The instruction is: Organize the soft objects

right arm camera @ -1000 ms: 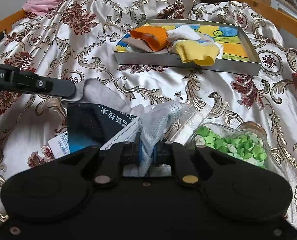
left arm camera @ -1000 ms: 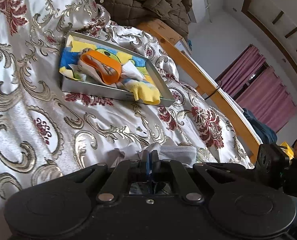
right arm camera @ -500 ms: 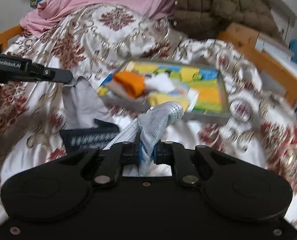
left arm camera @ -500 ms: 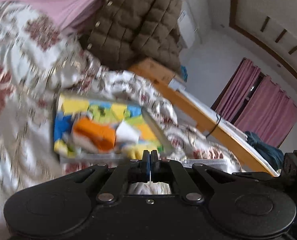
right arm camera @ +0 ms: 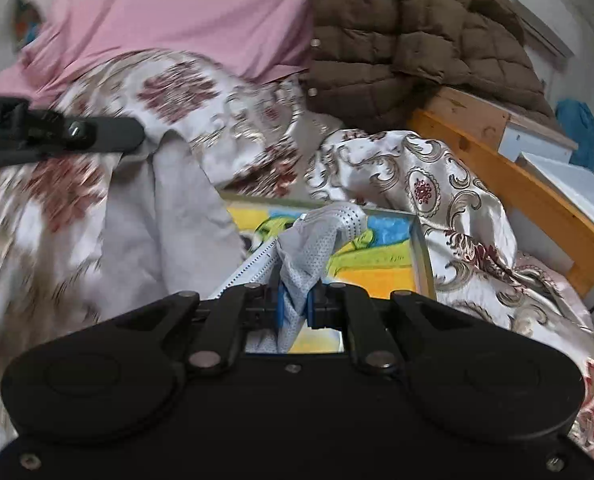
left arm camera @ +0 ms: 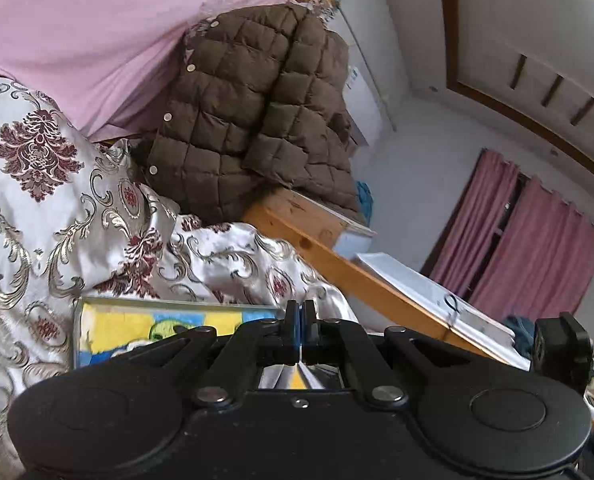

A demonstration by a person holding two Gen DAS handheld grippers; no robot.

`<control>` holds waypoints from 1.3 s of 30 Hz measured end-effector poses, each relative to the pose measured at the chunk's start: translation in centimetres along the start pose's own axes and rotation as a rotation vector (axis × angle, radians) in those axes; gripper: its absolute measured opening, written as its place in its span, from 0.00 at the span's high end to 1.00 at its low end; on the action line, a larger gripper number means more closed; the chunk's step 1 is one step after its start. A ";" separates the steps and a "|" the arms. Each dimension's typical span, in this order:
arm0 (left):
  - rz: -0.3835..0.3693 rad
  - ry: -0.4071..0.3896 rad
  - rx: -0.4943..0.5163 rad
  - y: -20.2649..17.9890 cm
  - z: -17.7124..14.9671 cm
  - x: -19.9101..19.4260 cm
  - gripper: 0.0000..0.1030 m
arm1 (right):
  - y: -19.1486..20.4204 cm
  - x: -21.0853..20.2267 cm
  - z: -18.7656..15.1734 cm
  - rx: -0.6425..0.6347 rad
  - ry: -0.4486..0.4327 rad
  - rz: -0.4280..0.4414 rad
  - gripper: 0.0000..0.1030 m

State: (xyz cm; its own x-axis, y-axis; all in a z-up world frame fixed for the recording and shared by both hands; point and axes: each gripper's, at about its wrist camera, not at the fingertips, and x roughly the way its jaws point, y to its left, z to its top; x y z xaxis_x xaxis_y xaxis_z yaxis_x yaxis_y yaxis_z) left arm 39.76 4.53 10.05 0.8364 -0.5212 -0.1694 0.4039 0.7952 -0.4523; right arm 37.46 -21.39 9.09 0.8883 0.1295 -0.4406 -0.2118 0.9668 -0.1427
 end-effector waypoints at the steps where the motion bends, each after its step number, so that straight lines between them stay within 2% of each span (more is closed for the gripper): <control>1: 0.011 -0.003 -0.004 0.1 0.0 0.9 1.00 | -0.4 1.1 0.6 0.031 -0.002 0.004 0.95; 6: 0.076 0.027 -0.028 1.4 -1.7 4.3 1.00 | -1.8 6.0 2.1 0.109 0.006 -0.006 0.95; 9: 0.124 0.059 -0.047 3.0 -3.3 5.5 1.00 | -2.1 8.8 1.4 0.137 0.050 -0.008 0.95; 13: 0.184 0.095 -0.069 5.4 -4.8 6.2 1.00 | -1.8 11.1 -0.4 0.113 0.113 -0.005 0.95; 19: 0.260 0.165 -0.079 8.0 -7.2 7.2 1.00 | -1.4 13.5 -3.4 0.117 0.181 -0.006 0.95; 25: 0.304 0.221 -0.048 8.5 -9.2 8.1 1.00 | 0.0 14.9 -5.8 0.066 0.209 -0.022 0.94; 29: 0.315 0.211 -0.035 8.1 -9.2 7.9 0.98 | 0.2 14.8 -6.0 0.067 0.204 -0.018 0.92; 33: 0.321 0.173 -0.038 7.4 -8.4 7.3 0.84 | -0.6 13.3 -4.8 0.065 0.182 -0.030 0.79; 35: 0.327 0.161 -0.029 7.0 -8.1 7.0 0.72 | -1.1 12.4 -4.5 0.063 0.167 -0.044 0.69; 37: 0.339 0.149 -0.029 6.6 -8.0 6.7 0.67 | -1.5 11.9 -4.1 0.067 0.149 -0.059 0.54; 39: 0.352 0.138 -0.032 6.4 -7.7 6.4 0.62 | -1.9 11.2 -3.8 0.064 0.134 -0.072 0.50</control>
State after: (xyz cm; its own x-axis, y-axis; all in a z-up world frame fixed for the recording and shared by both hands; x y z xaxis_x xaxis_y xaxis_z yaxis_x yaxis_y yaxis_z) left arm 44.81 3.90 -0.70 0.8635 -0.2561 -0.4344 0.0868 0.9241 -0.3722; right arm 46.28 -22.59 1.06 0.8372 0.0328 -0.5459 -0.1192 0.9852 -0.1235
